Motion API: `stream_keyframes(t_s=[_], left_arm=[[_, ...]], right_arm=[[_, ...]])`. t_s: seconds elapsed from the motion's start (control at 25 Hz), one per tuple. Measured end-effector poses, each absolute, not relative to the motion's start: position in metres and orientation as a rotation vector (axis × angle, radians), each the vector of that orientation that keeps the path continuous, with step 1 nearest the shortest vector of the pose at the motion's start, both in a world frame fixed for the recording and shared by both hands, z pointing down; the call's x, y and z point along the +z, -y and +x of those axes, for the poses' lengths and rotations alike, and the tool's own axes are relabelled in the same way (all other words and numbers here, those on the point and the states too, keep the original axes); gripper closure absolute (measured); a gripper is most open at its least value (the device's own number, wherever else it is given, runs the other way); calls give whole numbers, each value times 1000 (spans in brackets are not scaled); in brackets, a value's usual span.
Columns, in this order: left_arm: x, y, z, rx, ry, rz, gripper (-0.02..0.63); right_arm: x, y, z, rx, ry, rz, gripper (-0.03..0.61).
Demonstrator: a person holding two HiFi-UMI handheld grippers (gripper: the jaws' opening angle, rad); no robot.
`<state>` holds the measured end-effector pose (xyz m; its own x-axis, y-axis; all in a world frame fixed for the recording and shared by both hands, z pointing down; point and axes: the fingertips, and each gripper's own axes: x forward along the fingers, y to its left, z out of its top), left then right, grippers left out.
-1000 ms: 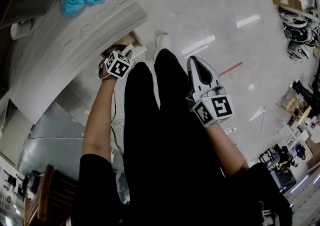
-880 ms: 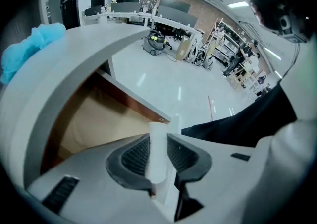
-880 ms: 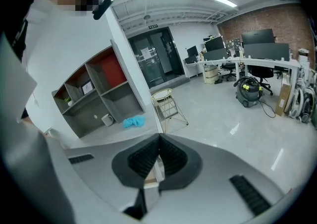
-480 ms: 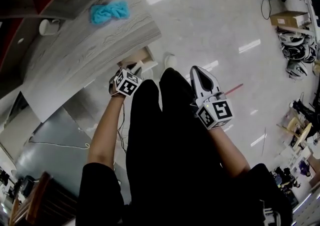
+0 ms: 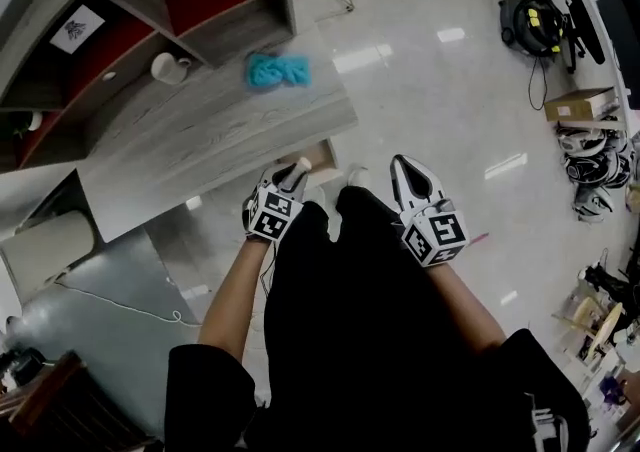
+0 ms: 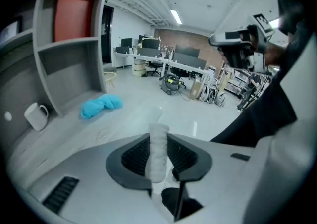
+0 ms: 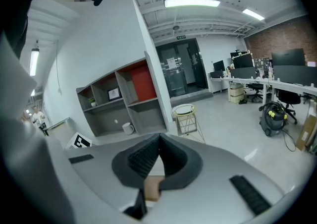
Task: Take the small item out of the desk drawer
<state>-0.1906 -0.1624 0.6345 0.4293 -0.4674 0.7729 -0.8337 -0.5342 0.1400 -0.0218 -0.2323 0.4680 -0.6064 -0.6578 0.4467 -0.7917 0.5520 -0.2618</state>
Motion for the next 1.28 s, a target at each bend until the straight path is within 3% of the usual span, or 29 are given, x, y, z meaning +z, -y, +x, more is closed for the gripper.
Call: stream_keyframes(t_s=[0.76,1.28], left_arm=[[369,138,-297,83,1763,2189,509],[302,93,-271,2,2101,2069,509]], right_arm=[[386,232,-107,427,2640,1070,580],[332,220,-84,305,2791,865,580]])
